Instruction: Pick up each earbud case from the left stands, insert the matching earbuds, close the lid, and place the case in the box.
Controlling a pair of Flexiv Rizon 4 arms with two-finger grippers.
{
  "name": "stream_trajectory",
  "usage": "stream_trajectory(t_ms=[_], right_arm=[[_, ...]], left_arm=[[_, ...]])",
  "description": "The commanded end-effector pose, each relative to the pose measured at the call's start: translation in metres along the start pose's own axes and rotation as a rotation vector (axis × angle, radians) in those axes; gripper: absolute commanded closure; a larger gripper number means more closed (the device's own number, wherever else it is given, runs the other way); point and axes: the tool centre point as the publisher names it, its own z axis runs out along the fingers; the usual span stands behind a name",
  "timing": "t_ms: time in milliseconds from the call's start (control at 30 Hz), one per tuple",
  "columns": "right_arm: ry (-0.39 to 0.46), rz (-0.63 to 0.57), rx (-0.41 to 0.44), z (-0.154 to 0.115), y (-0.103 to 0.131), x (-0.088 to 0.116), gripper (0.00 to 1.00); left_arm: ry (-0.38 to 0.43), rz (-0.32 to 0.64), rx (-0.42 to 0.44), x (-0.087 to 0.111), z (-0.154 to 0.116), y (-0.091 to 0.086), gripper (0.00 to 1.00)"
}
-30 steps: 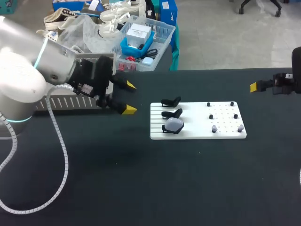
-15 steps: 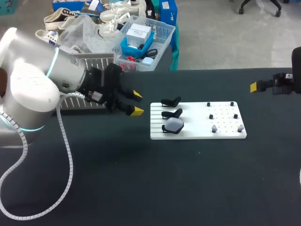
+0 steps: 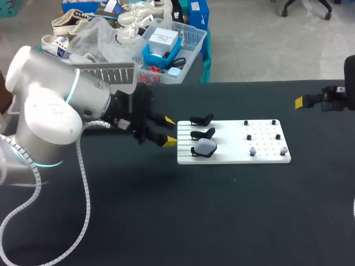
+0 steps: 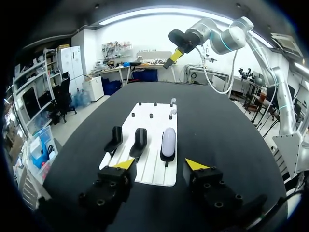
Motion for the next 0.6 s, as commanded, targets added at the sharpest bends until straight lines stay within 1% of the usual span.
stream_trajectory(t_ms=[33,100,300,400,433,600], right_arm=[[0.000,-0.001,-0.005,0.000,-0.001,0.000,0.00],[0.000,-0.001,-0.005,0.000,-0.001,0.000,0.00],[0.000,-0.001,-0.005,0.000,-0.001,0.000,0.00],[0.000,-0.001,-0.005,0.000,-0.001,0.000,0.00],[0.000,-0.001,-0.005,0.000,-0.001,0.000,0.00],[0.000,-0.001,-0.005,0.000,-0.001,0.000,0.00]], left_arm=[[-0.009,-0.003,-0.002,0.001,0.010,-0.001,0.37],[-0.016,-0.008,0.002,0.000,0.012,-0.003,0.41],[-0.035,-0.010,0.010,-0.003,0.021,-0.008,0.47],[-0.051,0.006,0.010,-0.003,0.026,-0.011,0.49],[-0.054,0.009,0.011,-0.003,0.027,-0.012,0.51],[-0.065,0.014,0.015,-0.003,0.033,-0.015,0.50]])
